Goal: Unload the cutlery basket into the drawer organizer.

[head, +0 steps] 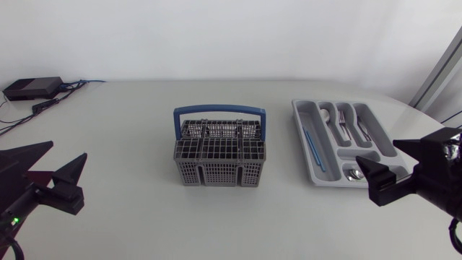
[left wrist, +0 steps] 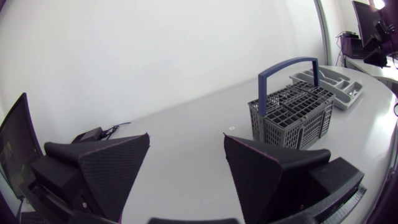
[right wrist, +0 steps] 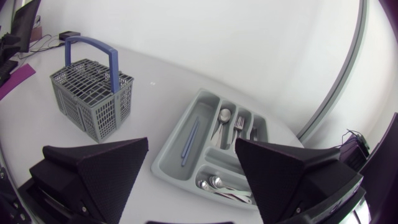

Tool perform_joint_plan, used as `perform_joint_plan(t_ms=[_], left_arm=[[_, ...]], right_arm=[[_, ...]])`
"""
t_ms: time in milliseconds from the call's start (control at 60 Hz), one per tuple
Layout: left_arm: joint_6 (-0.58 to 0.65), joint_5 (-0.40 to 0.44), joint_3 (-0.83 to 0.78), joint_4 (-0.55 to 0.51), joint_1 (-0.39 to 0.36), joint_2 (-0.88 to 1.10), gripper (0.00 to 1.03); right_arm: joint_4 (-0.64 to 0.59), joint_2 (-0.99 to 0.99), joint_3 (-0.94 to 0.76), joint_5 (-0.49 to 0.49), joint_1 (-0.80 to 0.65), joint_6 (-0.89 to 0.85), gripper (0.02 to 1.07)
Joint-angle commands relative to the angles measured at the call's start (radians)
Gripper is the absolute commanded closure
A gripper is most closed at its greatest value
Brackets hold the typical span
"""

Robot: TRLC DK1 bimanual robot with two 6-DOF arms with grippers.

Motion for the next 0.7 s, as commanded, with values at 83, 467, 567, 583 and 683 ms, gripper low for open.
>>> perform_joint_plan(t_ms=[83,467,567,583,683], left_arm=[[-0.086,-0.043,-0.069,0.042,-0.025,-0.053,0.05],[-0.251,-0.153,-0.186,0.126,-0.091,-0.169,0.05],[-0.291,-0.179,-0.215,0.146,-0.107,-0.197,0.05],[-0.298,-0.184,-0.220,0.150,-0.110,-0.202,0.05],[-0.337,-0.210,-0.248,0.170,-0.125,-0.230,0.05]], right_arm=[[0.074,-0.094,-0.103,0.026,-0.011,0.065,0.07],[0.245,-0.316,-0.306,0.068,-0.023,0.231,0.07],[0.287,-0.370,-0.355,0.078,-0.025,0.272,0.07],[0.295,-0.379,-0.364,0.080,-0.026,0.279,0.07],[0.336,-0.432,-0.413,0.090,-0.029,0.319,0.07]])
